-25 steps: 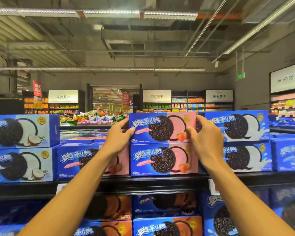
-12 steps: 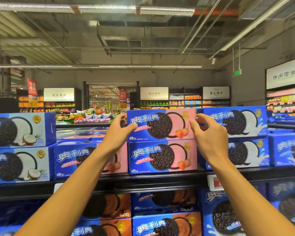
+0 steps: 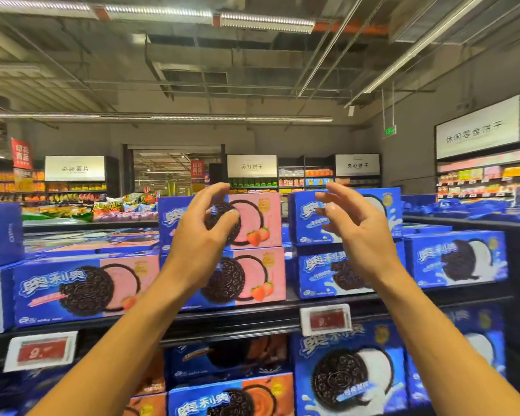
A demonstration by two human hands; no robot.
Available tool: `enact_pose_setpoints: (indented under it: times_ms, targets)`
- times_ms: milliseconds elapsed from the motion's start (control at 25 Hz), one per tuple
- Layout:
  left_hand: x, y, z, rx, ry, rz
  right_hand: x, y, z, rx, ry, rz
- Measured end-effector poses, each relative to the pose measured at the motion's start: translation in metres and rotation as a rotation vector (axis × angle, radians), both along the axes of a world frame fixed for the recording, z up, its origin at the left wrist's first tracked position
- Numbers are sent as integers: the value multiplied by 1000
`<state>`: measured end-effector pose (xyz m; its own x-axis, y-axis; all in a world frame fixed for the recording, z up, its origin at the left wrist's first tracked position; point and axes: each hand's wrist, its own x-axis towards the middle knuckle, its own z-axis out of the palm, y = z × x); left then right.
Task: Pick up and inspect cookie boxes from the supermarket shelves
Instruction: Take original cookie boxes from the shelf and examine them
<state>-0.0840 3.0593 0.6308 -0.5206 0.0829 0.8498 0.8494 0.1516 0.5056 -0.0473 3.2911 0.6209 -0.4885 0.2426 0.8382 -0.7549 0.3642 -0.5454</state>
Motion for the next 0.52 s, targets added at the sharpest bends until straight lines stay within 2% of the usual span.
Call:
enact_pose_setpoints:
  times_ms: [80,200,320,440,520]
  targets:
    - [10,28,0,31,13,-47,13,28,4,11,59,43]
    - [18,71,-4,-1,3,-54,24,77,10,-13,159,-3]
    - [15,108,-3,-58,-118,-62,13,125,15,-136,159,-89]
    - [16,144,-4,-30,-273,-58,-8,162,11,-206,-62,-169]
    - [16,163,-8,50,-350,-36,-20,173,6,-166,-256,-161]
